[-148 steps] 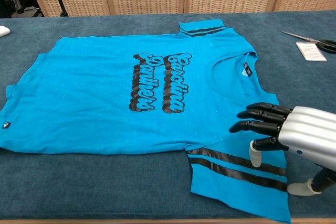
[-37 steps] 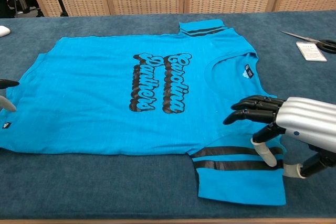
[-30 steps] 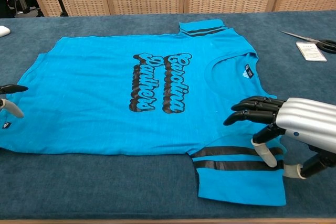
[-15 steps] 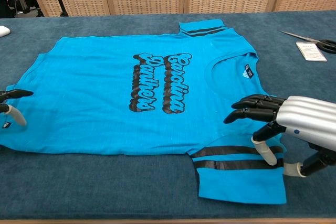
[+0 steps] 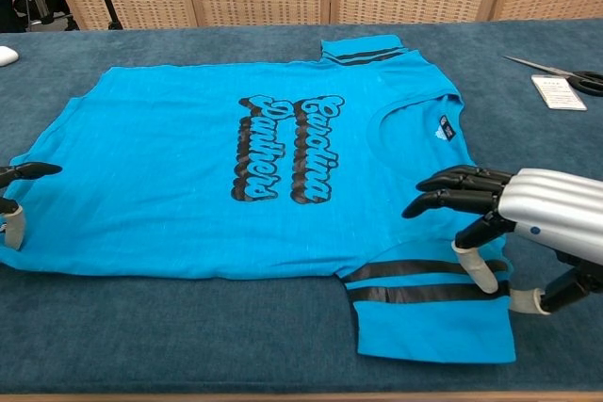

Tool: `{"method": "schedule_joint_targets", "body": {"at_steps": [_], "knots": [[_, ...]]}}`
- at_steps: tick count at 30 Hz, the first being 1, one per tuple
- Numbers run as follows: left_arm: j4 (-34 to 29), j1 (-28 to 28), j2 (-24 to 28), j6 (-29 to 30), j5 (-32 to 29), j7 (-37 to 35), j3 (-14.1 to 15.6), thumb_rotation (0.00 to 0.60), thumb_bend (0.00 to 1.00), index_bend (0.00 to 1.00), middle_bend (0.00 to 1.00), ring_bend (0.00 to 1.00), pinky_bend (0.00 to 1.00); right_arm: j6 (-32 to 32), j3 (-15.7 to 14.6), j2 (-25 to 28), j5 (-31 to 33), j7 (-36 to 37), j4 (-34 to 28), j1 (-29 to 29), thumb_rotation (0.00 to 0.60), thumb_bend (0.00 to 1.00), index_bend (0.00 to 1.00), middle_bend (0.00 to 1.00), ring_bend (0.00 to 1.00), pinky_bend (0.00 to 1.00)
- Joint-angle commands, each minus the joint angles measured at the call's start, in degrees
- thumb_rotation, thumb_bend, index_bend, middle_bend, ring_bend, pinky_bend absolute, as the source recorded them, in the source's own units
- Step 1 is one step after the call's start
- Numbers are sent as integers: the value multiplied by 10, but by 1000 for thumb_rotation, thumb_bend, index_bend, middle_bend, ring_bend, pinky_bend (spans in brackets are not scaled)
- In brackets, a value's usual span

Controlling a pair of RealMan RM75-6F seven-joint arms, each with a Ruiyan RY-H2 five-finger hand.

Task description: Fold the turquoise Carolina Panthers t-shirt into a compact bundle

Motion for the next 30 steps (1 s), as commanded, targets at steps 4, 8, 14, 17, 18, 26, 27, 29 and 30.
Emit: {"method": "schedule_joint_targets", "body": {"at_steps": [4,8,14,17,18,26,27,29,30], "knots": [[-3,0,-1,4,-4,0,-2,600,485,718,0,0,0,2,1,0,0,2,1,0,600,440,671,157,0,0],[-4,1,-1,8,-8,0,-5,600,500,730,0,0,0,4,0,-1,-2,3,2,0,600,440,671,157,0,0],[-9,-1,8,12,-11,20,-6,600,523,740,0,0,0,12,-2,4,-6,9,-4,-1,600,440,671,157,0,0],[-30,0,20,15,-6,34,-1,600,524,740,0,0,0,21,-7,13,-11,18,-12,-2,600,440,671,157,0,0],[-40,0,25,17,-5,34,0,600,525,740,0,0,0,25,-10,18,-14,21,-15,-2,600,440,671,158,0,0],[-95,7,56,49,12,47,15,600,545,740,0,0,0,77,-33,45,-65,35,-25,-3,600,440,679,166,0,0],[-98,9,58,52,14,50,17,600,545,740,0,0,0,83,-36,46,-73,35,-23,-3,600,440,679,167,0,0],[-108,14,65,63,22,55,24,600,545,740,0,0,0,100,-45,49,-94,37,-19,-2,600,440,680,171,0,0],[-111,15,67,66,24,56,26,600,545,740,0,0,0,104,-48,51,-100,38,-18,-2,600,440,681,173,0,0]]}}
